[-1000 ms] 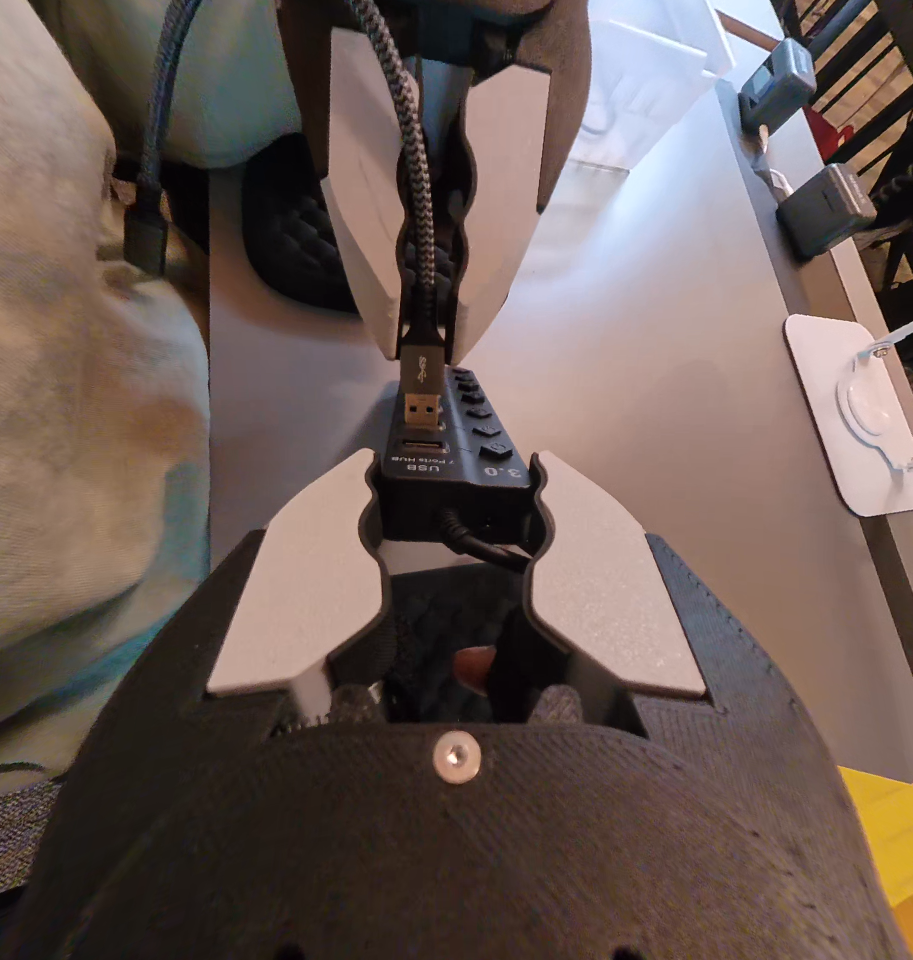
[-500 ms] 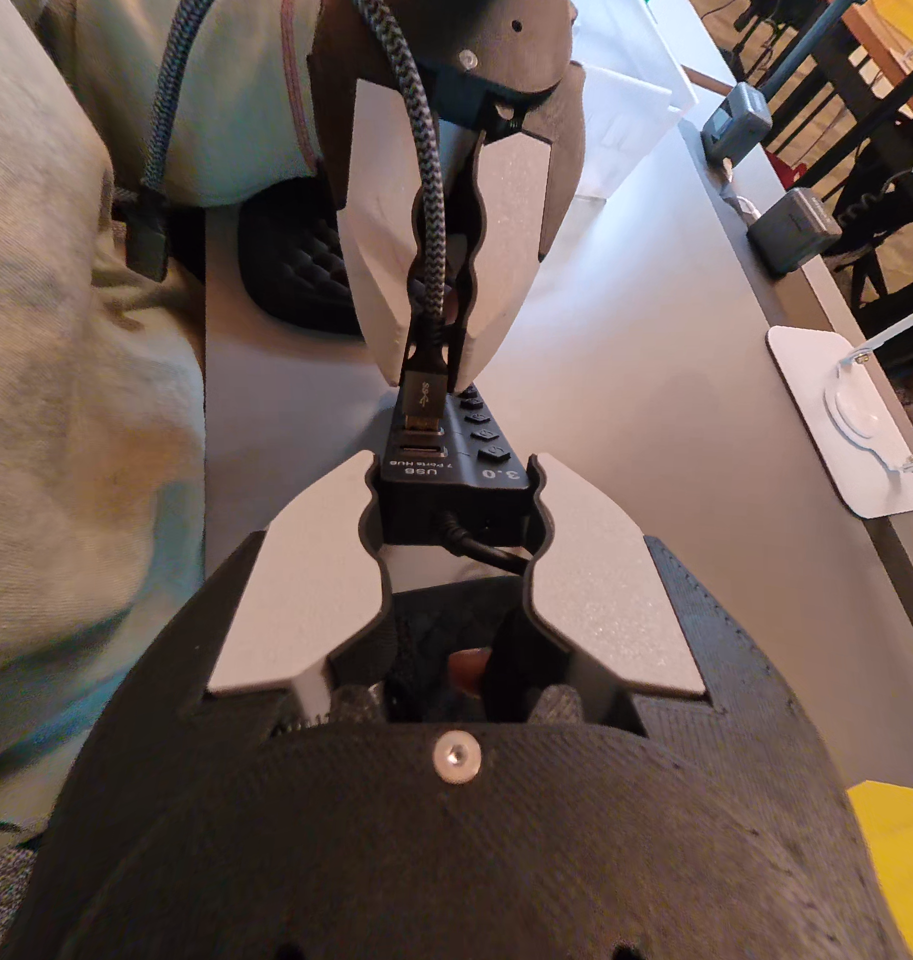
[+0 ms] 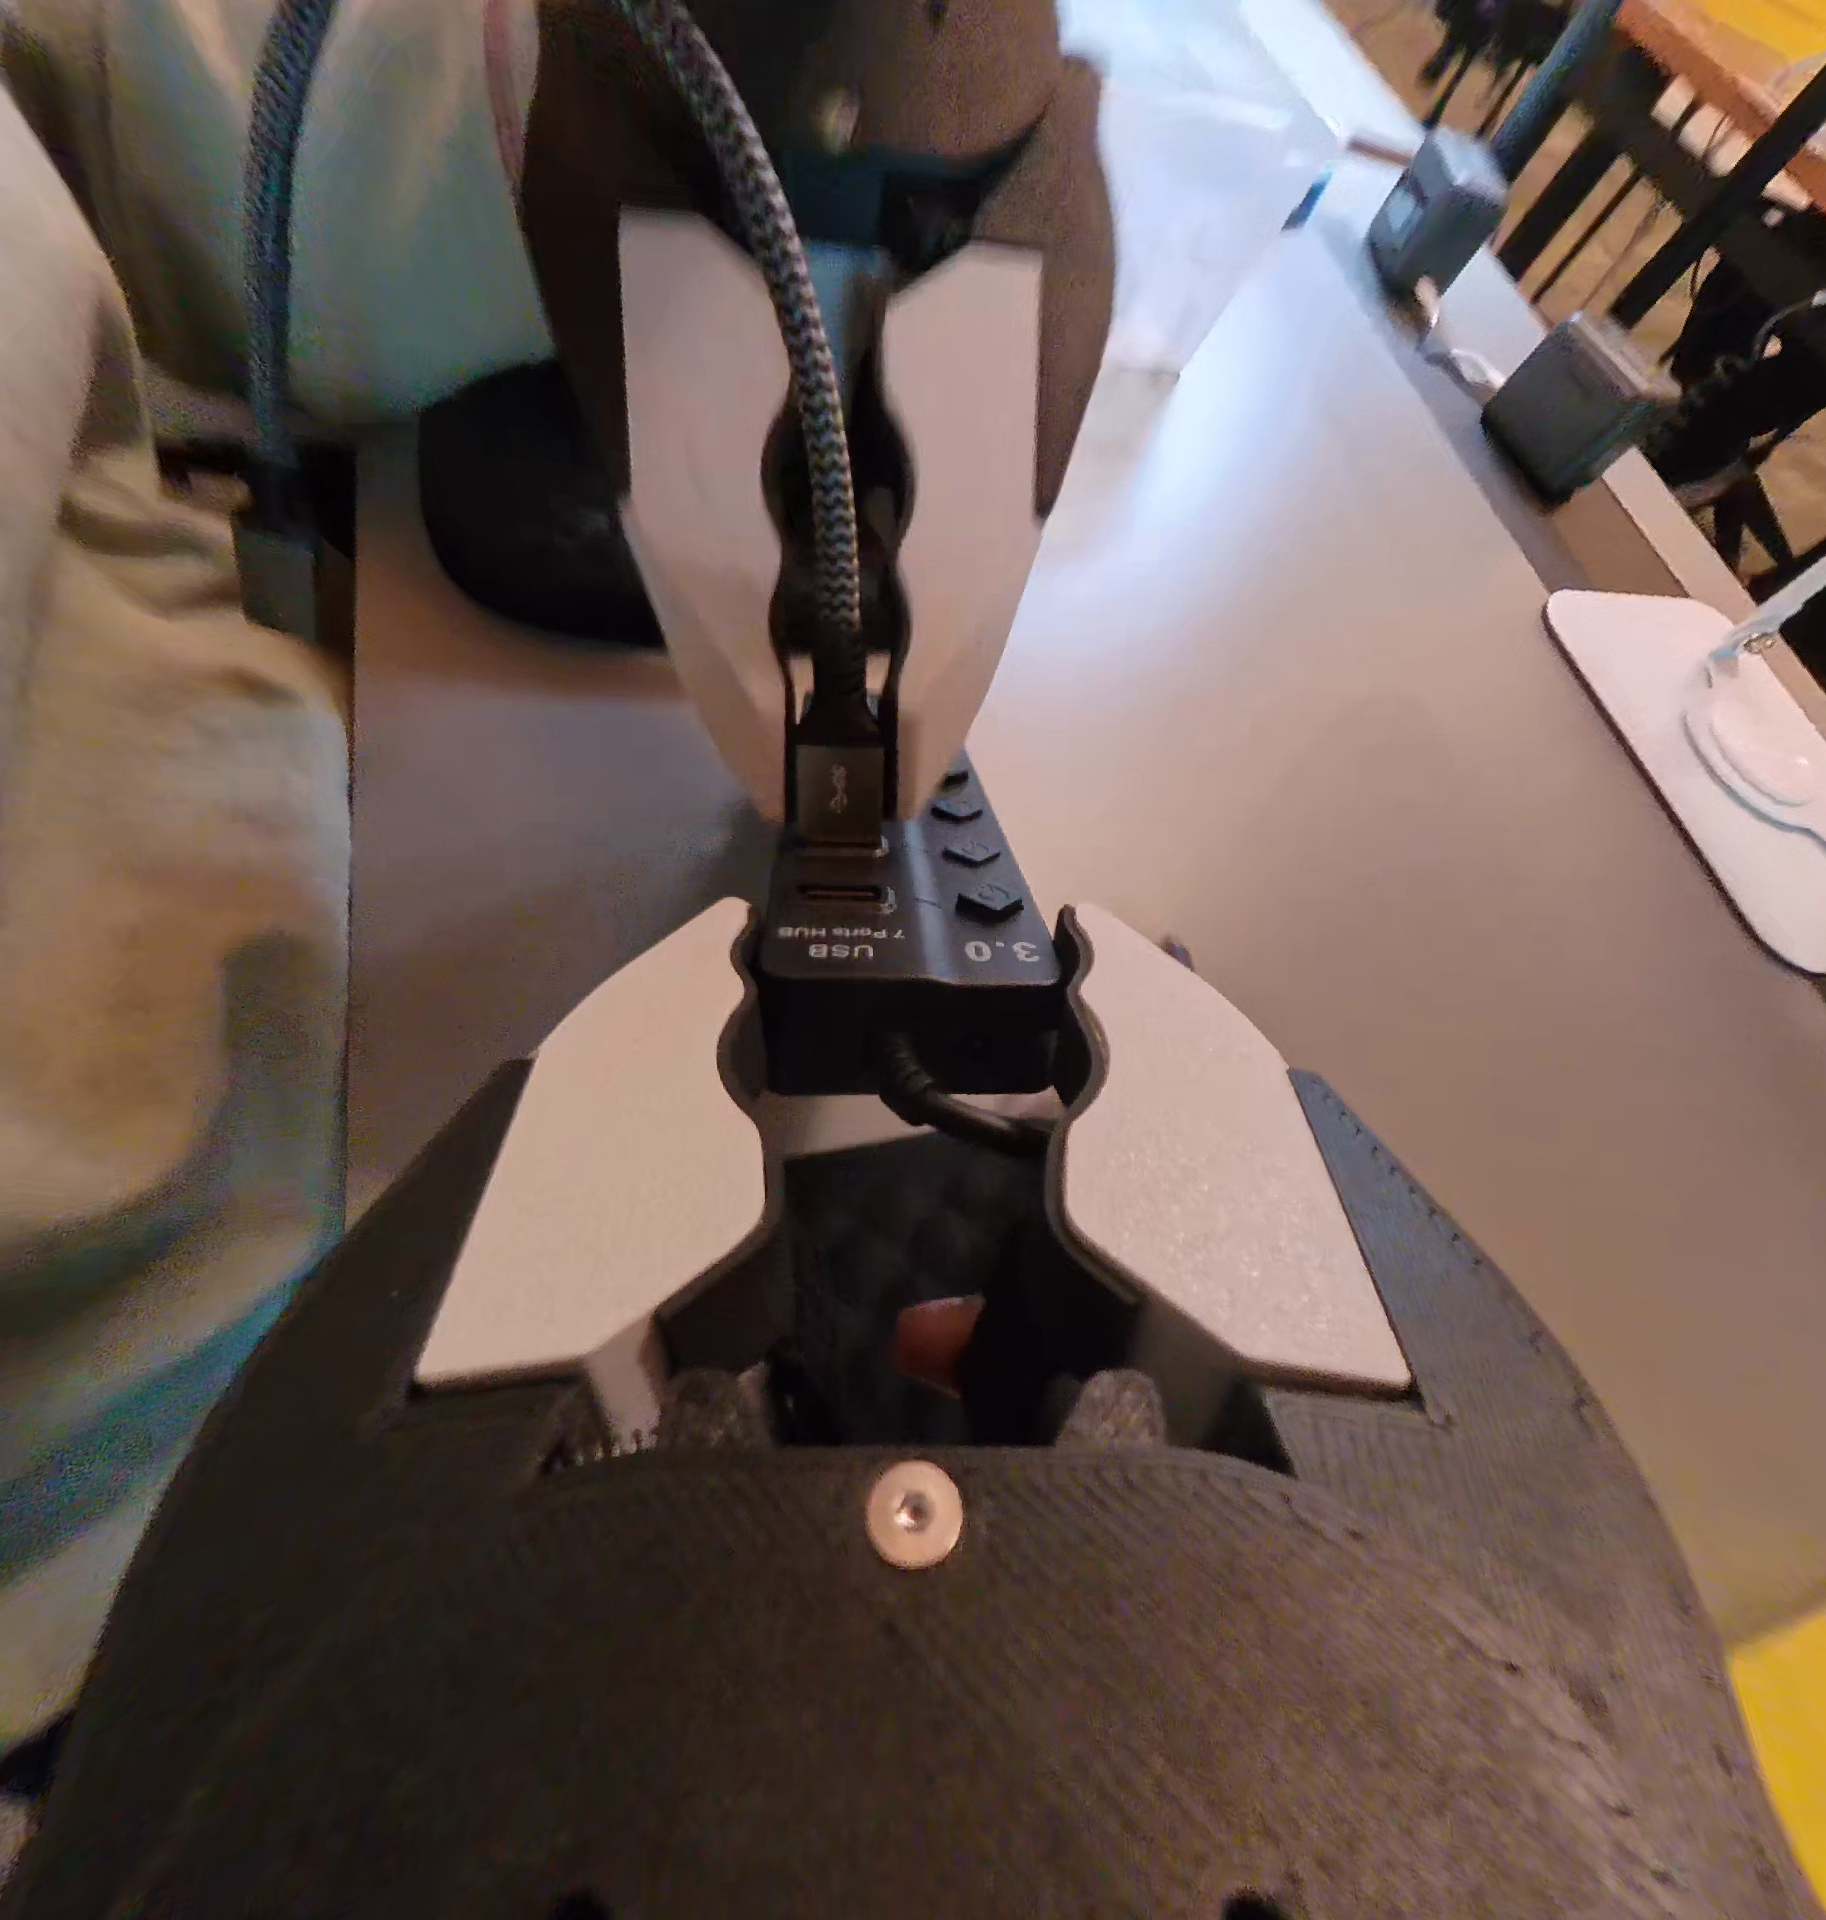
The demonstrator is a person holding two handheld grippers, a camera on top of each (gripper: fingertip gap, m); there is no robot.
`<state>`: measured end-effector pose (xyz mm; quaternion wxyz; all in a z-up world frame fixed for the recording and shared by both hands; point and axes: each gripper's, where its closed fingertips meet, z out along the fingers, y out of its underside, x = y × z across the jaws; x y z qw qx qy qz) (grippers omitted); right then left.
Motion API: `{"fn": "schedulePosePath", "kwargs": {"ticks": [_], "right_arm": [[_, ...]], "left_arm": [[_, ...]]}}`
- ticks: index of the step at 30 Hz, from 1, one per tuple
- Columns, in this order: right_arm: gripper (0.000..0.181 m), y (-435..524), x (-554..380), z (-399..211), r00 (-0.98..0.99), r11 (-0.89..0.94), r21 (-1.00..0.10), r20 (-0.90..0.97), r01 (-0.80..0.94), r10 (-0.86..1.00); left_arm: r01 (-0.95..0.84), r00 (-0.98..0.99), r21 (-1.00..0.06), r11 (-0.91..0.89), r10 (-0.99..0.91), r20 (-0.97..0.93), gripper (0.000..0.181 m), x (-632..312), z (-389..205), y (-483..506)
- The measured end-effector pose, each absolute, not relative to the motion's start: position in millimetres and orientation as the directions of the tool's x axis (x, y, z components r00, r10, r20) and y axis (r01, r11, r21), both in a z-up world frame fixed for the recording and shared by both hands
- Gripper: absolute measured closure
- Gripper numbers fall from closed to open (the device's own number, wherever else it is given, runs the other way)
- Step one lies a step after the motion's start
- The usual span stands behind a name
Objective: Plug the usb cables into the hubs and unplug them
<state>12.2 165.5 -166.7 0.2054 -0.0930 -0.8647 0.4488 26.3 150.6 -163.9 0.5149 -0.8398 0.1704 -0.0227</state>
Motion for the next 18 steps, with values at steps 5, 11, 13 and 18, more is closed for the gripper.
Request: {"fn": "schedulePosePath", "kwargs": {"ticks": [5, 11, 13, 18], "right_arm": [[0.128, 183, -2, -195, -0.901, 0.553, -0.831, 0.198, 0.055, 0.386], [0.127, 206, -12, -224, -0.882, 0.637, -0.754, 0.182, 0.158, 0.435], [0.127, 210, -15, -221, -0.865, 0.613, -0.768, 0.169, 0.186, 0.473], [0.133, 214, -23, -173, -0.816, 0.405, -0.904, 0.127, 0.138, 0.563]], "left_arm": [[-0.351, 0.936, -0.857, -0.379, -0.104, -0.337, 0.107, -3, -157, 157], [-0.301, 0.898, -0.902, -0.308, 0.227, -0.377, 0.111, -28, -115, 101], [-0.264, 0.897, -0.926, -0.268, 0.283, -0.338, 0.115, -24, -108, 84], [-0.217, 0.952, -0.951, -0.219, 0.166, -0.255, 0.116, 11, -101, 60]]}}
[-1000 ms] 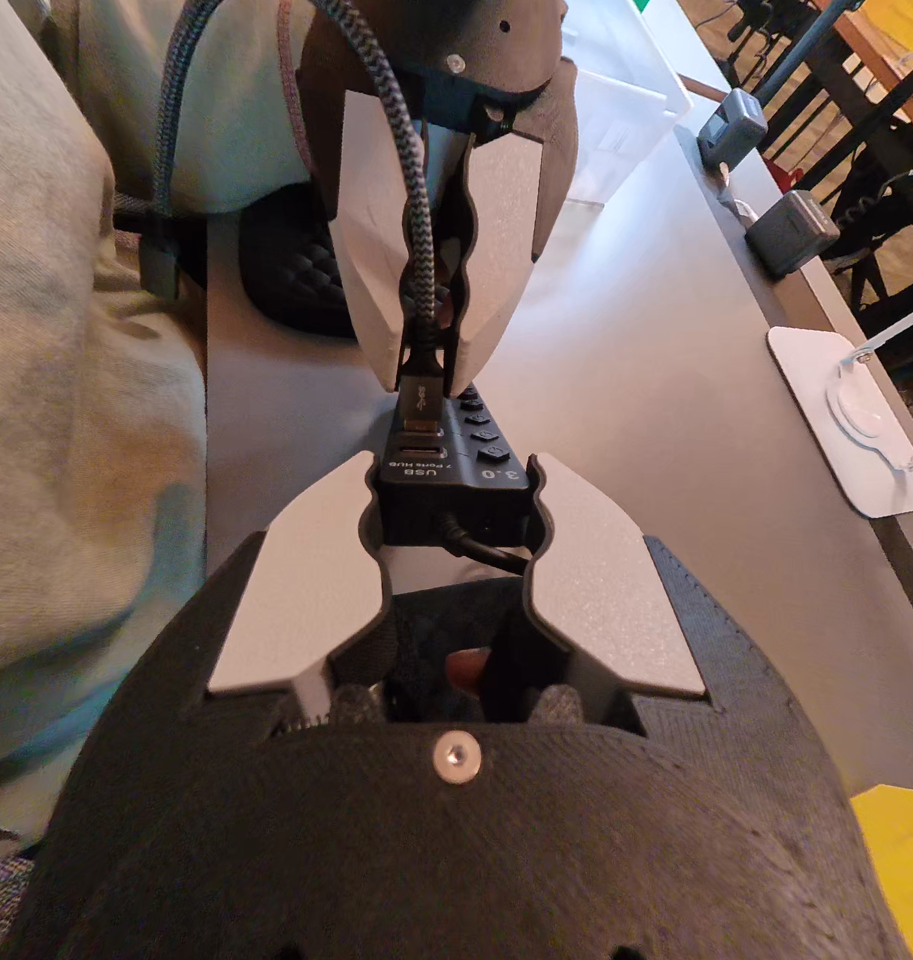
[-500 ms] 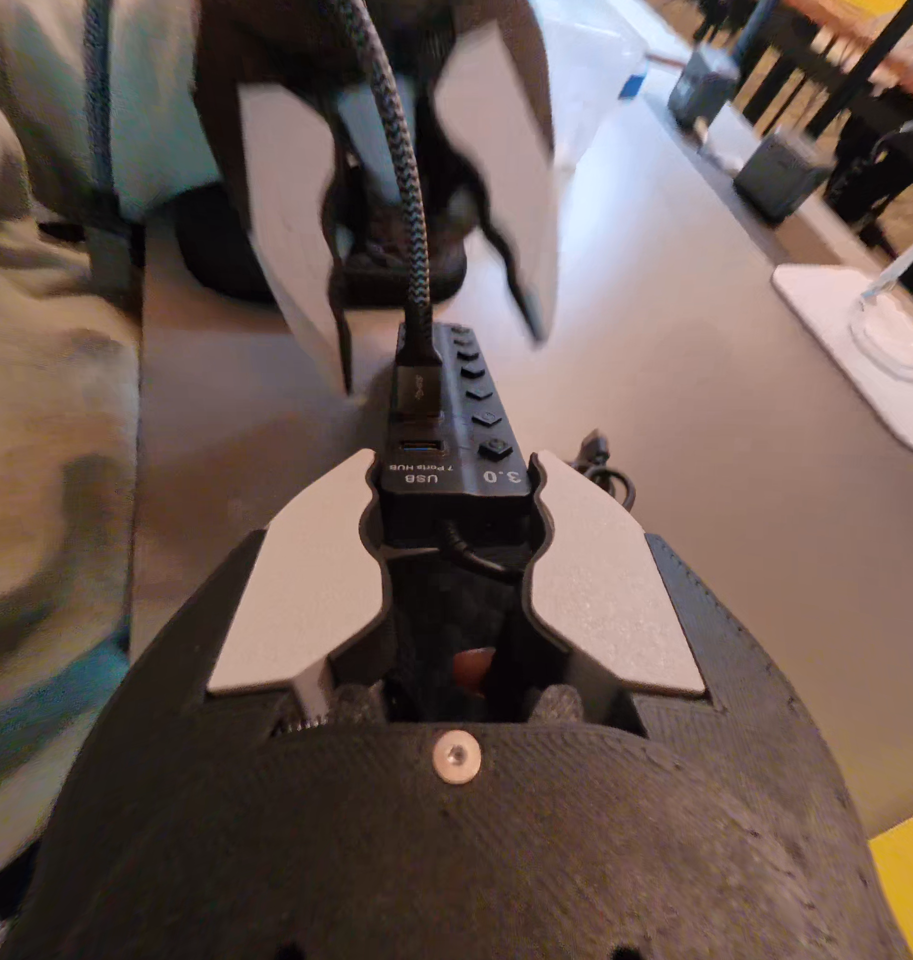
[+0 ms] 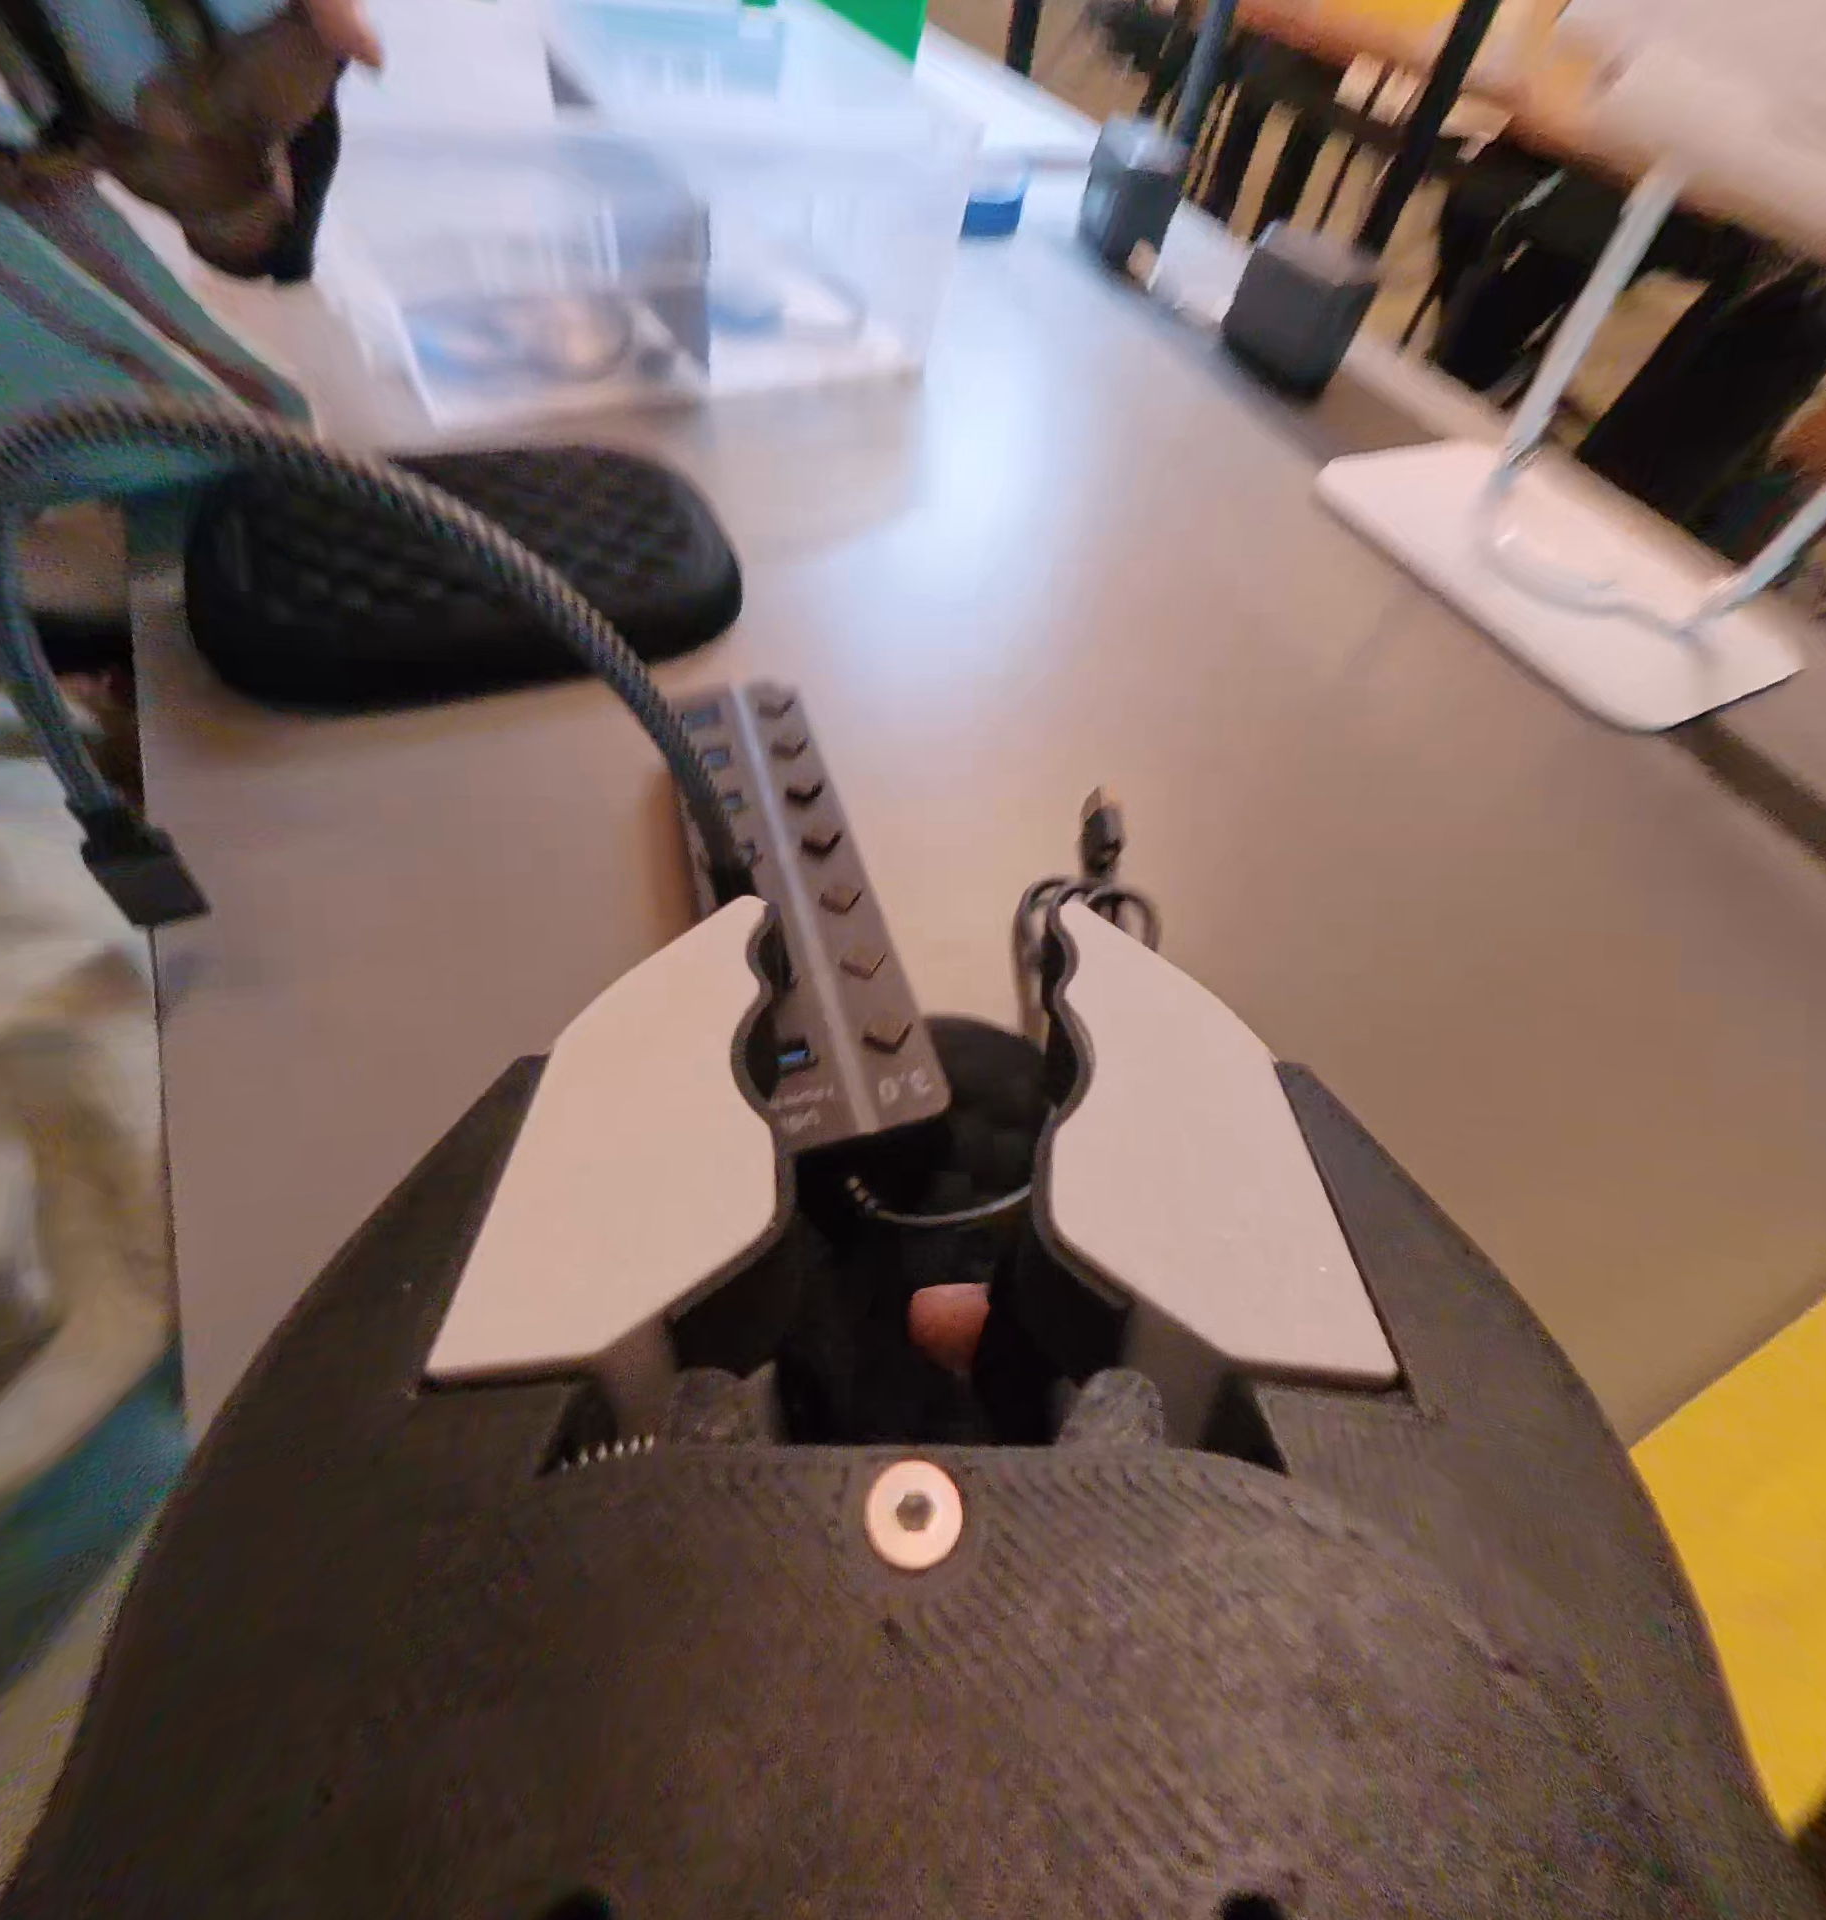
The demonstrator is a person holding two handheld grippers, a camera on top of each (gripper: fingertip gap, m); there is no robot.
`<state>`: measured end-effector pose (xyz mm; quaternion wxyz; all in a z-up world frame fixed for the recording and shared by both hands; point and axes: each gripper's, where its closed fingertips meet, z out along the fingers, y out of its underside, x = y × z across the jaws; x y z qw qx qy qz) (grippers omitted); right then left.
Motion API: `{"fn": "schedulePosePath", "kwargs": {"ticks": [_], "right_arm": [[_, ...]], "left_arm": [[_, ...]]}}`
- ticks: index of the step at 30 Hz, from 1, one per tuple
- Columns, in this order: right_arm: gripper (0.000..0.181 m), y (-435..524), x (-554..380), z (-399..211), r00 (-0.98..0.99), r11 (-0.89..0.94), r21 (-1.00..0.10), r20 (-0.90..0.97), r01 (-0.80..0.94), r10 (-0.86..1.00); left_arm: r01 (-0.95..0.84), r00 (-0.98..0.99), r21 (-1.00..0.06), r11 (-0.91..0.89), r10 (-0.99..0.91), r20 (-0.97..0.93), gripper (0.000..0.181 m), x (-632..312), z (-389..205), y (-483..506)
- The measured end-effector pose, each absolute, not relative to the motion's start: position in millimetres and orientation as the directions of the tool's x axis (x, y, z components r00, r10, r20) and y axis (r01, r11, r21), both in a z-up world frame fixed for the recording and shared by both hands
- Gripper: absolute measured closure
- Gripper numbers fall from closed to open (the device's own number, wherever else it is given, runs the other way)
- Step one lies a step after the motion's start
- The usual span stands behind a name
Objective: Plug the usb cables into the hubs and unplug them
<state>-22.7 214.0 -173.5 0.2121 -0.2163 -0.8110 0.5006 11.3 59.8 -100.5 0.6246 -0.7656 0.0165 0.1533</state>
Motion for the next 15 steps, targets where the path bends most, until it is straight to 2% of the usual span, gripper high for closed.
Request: {"fn": "schedulePosePath", "kwargs": {"ticks": [4, 8, 10, 12, 15], "right_arm": [[0.138, 222, -27, -134, -0.756, 0.332, -0.943, 0.205, 0.018, 0.622], [0.142, 224, -23, -105, -0.703, 0.312, -0.946, 0.282, -0.09, 0.653], [0.144, 223, -21, -95, -0.684, 0.3, -0.945, 0.303, -0.129, 0.663], [0.147, 221, -19, -87, -0.67, 0.28, -0.947, 0.312, -0.159, 0.674], [0.15, 217, -19, -81, -0.657, 0.252, -0.95, 0.309, -0.183, 0.688]], "left_arm": [[-0.264, 0.921, -0.921, -0.285, 0.209, -0.328, 0.116, 7, -80, 22], [-0.196, 0.768, -0.901, -0.387, 0.51, -0.387, 0.117, -37, -62, -63], [-0.046, 0.551, -0.872, -0.487, 0.716, -0.428, 0.118, -71, -68, -132], [0.191, 0.348, -0.836, -0.514, 0.832, -0.432, 0.119, -90, -88, -197], [0.511, 0.229, -0.764, -0.393, 0.92, -0.319, 0.117, -94, -135, -251]]}}
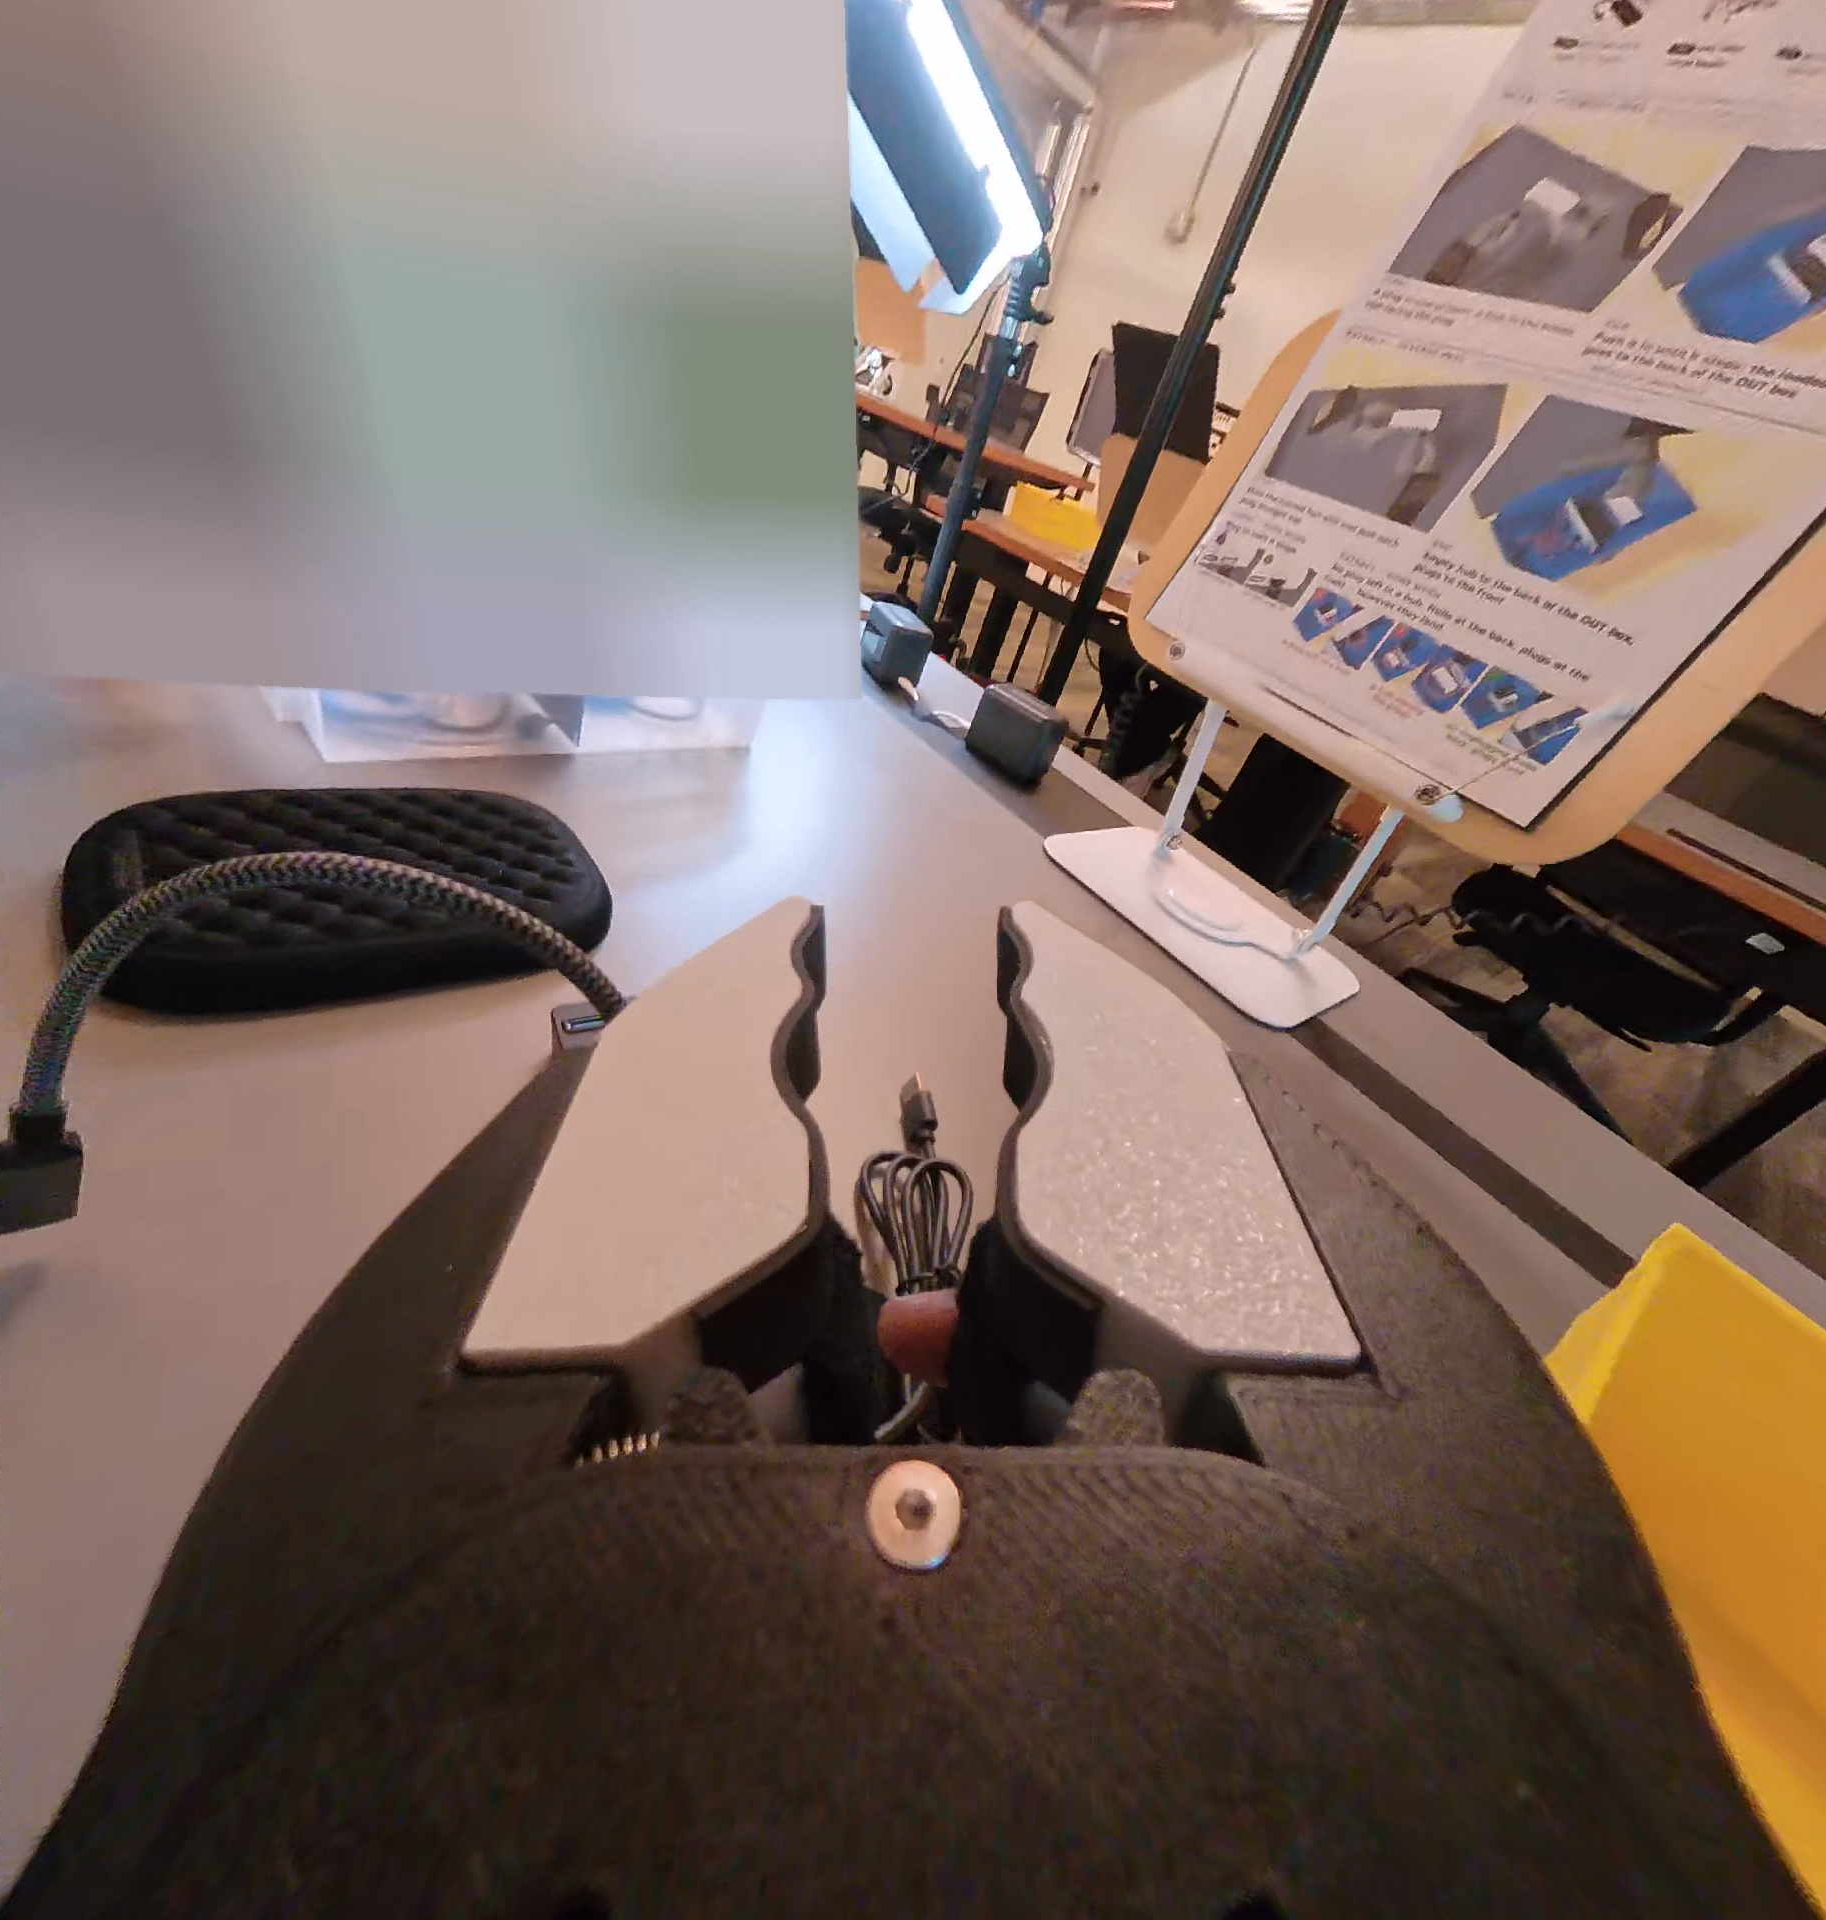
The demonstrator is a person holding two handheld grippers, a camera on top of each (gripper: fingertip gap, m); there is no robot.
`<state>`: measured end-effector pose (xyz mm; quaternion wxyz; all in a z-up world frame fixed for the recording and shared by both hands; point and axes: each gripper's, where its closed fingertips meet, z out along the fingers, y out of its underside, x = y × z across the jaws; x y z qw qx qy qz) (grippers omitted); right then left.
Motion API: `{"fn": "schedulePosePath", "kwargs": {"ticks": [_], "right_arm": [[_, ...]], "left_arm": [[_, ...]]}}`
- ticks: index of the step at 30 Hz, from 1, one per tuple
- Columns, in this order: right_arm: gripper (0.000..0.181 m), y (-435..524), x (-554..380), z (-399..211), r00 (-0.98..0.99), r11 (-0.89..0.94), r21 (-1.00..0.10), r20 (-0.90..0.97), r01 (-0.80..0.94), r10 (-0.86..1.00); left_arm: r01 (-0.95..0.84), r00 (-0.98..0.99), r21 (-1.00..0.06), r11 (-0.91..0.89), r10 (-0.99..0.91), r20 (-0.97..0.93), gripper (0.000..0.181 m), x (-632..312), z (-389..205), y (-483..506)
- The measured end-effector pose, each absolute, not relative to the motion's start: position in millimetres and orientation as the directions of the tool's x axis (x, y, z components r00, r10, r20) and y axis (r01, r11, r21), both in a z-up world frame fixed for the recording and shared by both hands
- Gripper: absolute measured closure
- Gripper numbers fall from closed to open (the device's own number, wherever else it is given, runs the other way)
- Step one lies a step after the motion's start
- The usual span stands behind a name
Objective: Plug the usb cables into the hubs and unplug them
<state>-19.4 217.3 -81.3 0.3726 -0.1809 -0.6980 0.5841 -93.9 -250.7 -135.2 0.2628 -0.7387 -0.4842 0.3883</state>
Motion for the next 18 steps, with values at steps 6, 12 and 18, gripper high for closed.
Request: {"fn": "schedulePosePath", "kwargs": {"ticks": [6, 12, 18], "right_arm": [[0.152, 211, -22, -85, -0.65, 0.253, -0.95, 0.311, -0.184, 0.693], [0.154, 207, -23, -87, -0.651, 0.269, -0.946, 0.321, -0.182, 0.688], [0.154, 209, -25, -90, -0.638, 0.3, -0.938, 0.341, -0.177, 0.691]], "left_arm": [[0.772, 0.161, -0.588, -0.239, 0.97, -0.182, 0.136, -91, -201, -275], [0.855, 0.168, -0.457, -0.247, 0.964, -0.207, 0.153, -94, -232, -286], [0.894, 0.203, -0.357, -0.27, 0.956, -0.213, 0.17, -97, -246, -288]]}}
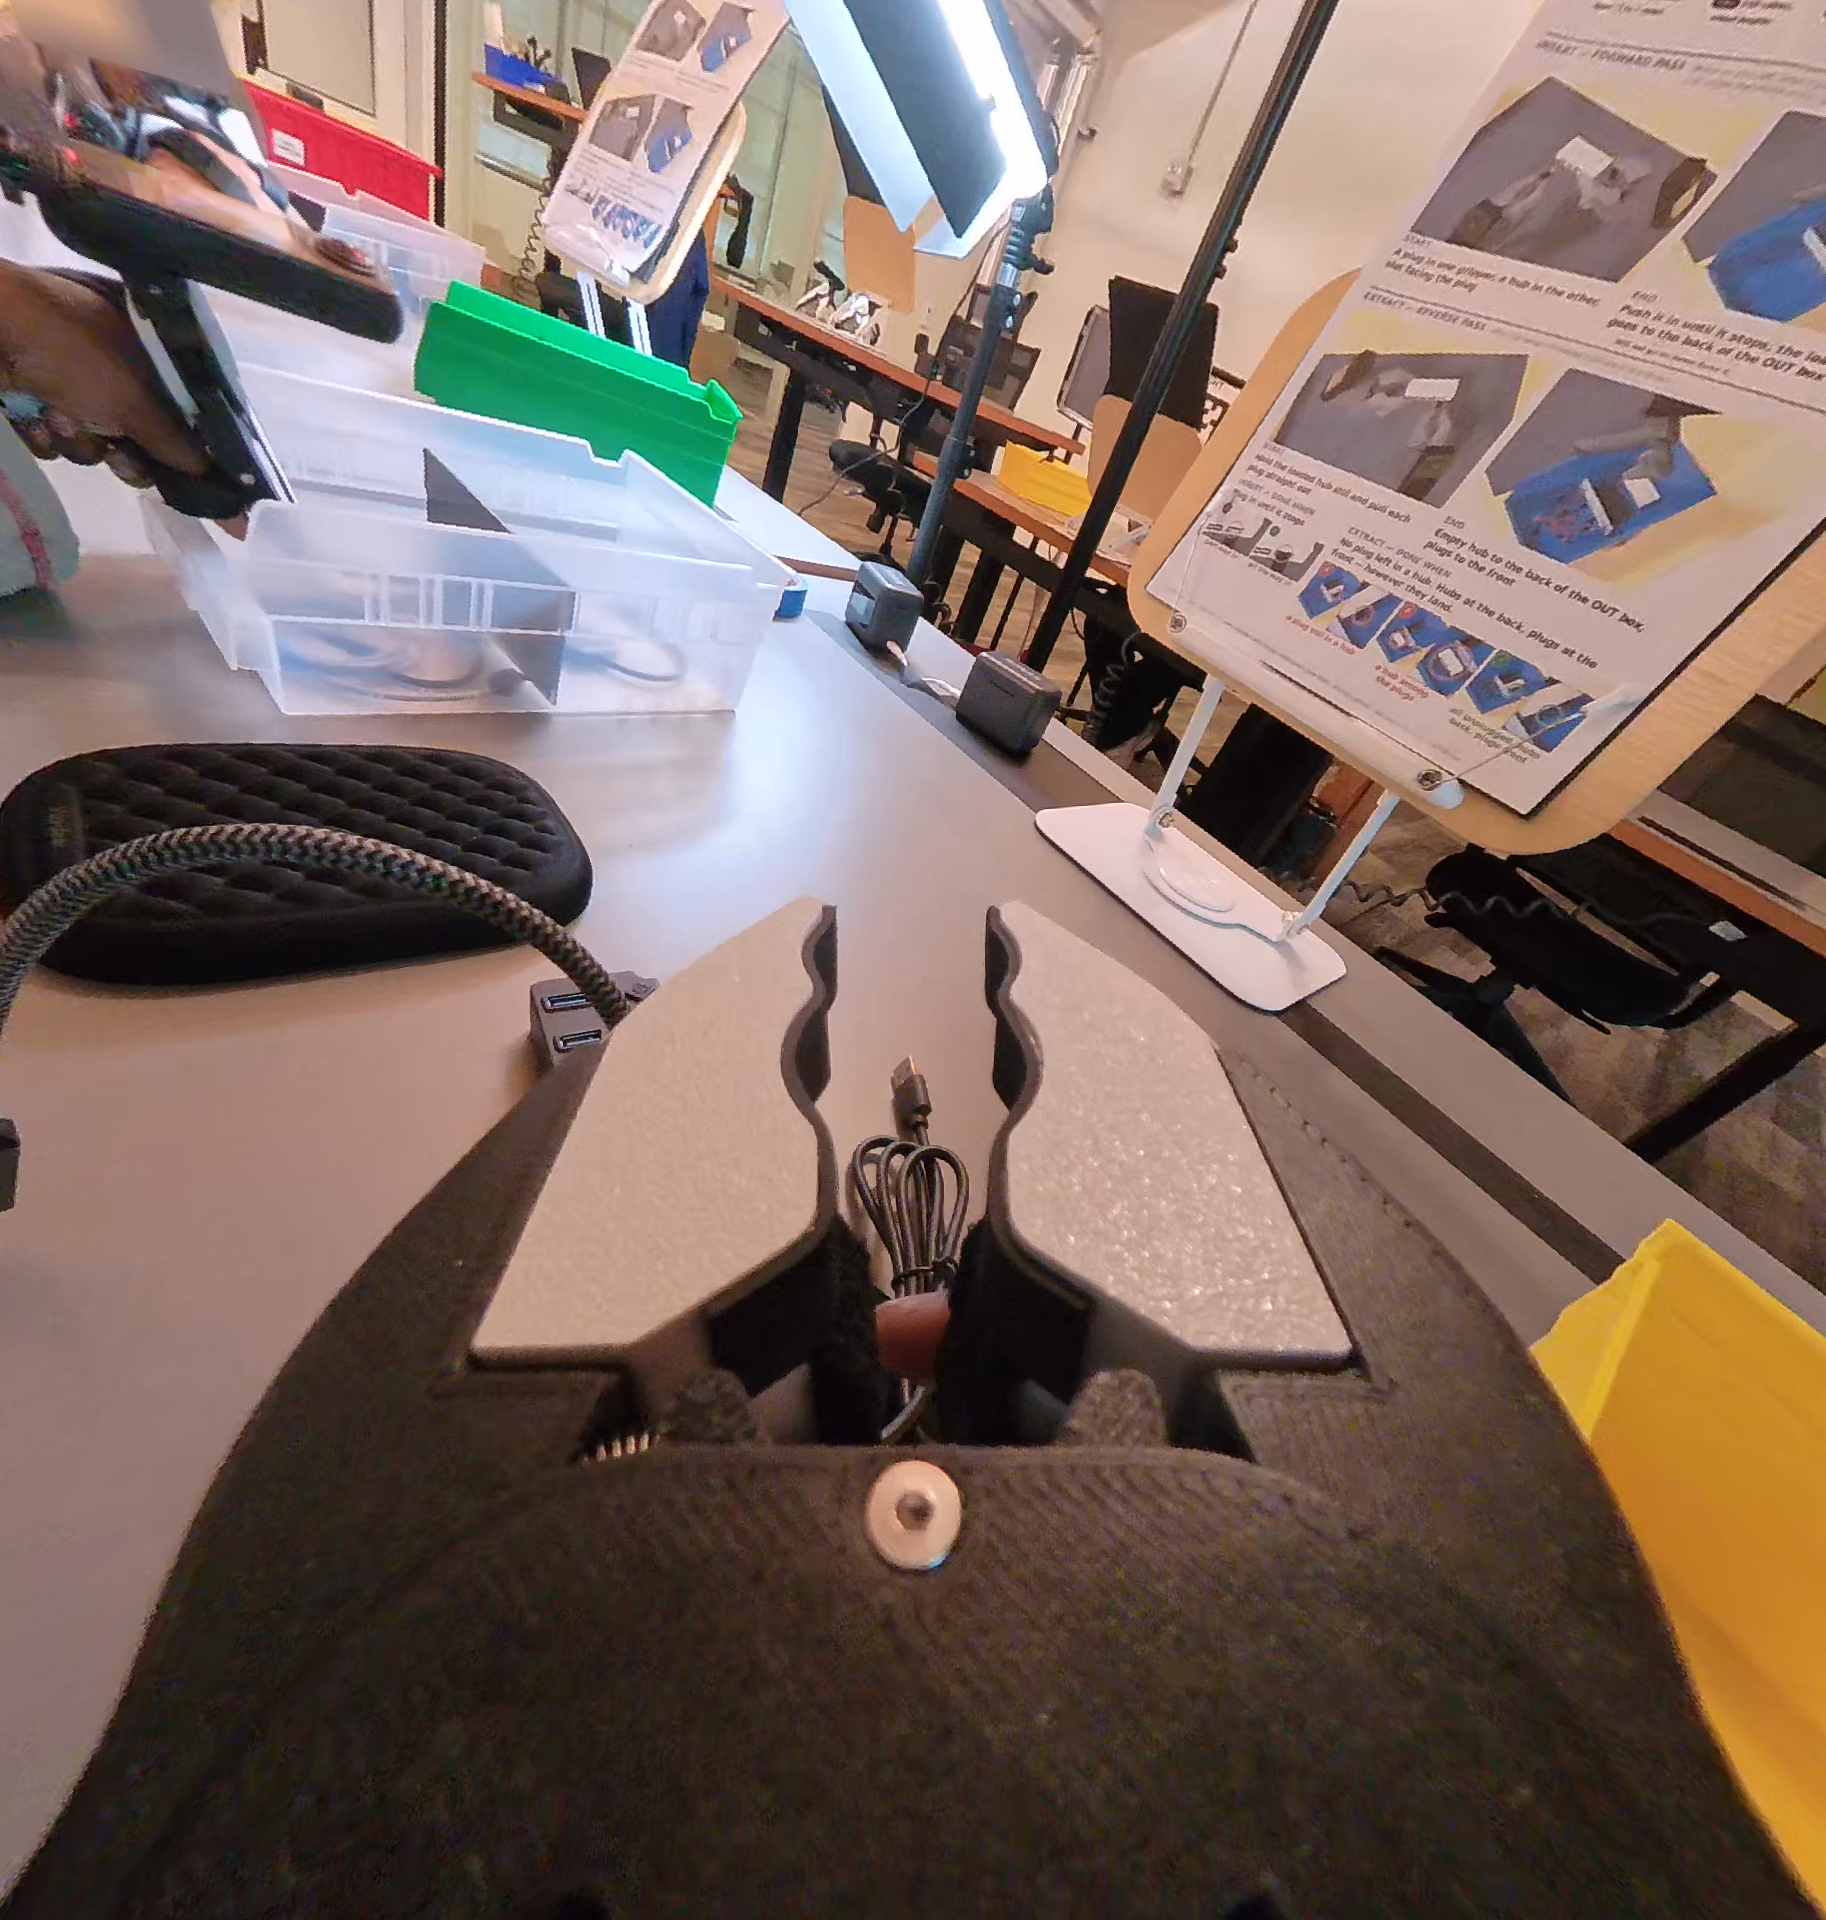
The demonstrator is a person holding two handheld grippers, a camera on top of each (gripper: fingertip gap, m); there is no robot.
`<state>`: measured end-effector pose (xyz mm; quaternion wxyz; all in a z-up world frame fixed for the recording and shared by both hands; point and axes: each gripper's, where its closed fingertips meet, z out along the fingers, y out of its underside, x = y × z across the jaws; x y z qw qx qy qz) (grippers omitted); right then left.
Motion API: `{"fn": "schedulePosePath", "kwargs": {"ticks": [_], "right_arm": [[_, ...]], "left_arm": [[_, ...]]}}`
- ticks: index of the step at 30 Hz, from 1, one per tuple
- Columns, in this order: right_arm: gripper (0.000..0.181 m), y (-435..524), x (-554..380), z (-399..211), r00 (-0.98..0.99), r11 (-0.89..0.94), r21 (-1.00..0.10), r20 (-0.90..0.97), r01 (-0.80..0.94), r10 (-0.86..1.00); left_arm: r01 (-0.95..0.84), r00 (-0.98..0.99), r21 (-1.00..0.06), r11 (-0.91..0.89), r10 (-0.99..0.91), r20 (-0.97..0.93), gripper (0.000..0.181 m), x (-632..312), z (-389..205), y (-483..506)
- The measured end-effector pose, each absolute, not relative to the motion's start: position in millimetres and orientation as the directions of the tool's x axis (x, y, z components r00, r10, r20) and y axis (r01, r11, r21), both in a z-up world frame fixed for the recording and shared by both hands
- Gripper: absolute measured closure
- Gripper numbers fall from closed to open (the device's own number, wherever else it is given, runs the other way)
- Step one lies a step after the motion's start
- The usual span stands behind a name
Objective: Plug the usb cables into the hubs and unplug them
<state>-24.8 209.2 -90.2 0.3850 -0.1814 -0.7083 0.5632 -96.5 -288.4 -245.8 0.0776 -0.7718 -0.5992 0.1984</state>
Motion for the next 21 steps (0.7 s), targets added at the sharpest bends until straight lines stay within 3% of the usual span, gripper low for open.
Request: {"fn": "schedulePosePath", "kwargs": {"ticks": [4, 8, 11, 14, 17, 21], "right_arm": [[0.155, 210, -26, -93, -0.631, 0.311, -0.935, 0.346, -0.171, 0.694], [0.155, 209, -26, -93, -0.632, 0.319, -0.931, 0.355, -0.175, 0.689], [0.155, 203, -24, -92, -0.643, 0.311, -0.931, 0.357, -0.189, 0.678], [0.155, 191, -21, -90, -0.667, 0.292, -0.933, 0.356, -0.212, 0.655], [0.155, 171, -13, -87, -0.711, 0.266, -0.935, 0.351, -0.234, 0.61], [0.152, 129, 13, -72, -0.81, 0.146, -0.944, 0.328, -0.295, 0.486]], "left_arm": [[0.871, 0.202, -0.401, -0.284, 0.951, -0.235, 0.178, -99, -235, -287], [0.738, 0.131, -0.597, -0.314, 0.935, -0.329, 0.178, -104, -183, -285], [0.443, 0.099, -0.799, -0.407, 0.908, -0.408, 0.178, -111, -116, -267], [-0.036, 0.257, -0.882, -0.469, 0.849, -0.462, 0.178, -96, -53, -200], [-0.454, 0.5, -0.843, -0.29, 0.7, -0.51, 0.178, -44, -11, -116], [-0.521, 0.778, -0.852, 0.043, 0.433, -0.454, 0.178, 9, 0, -47]]}}
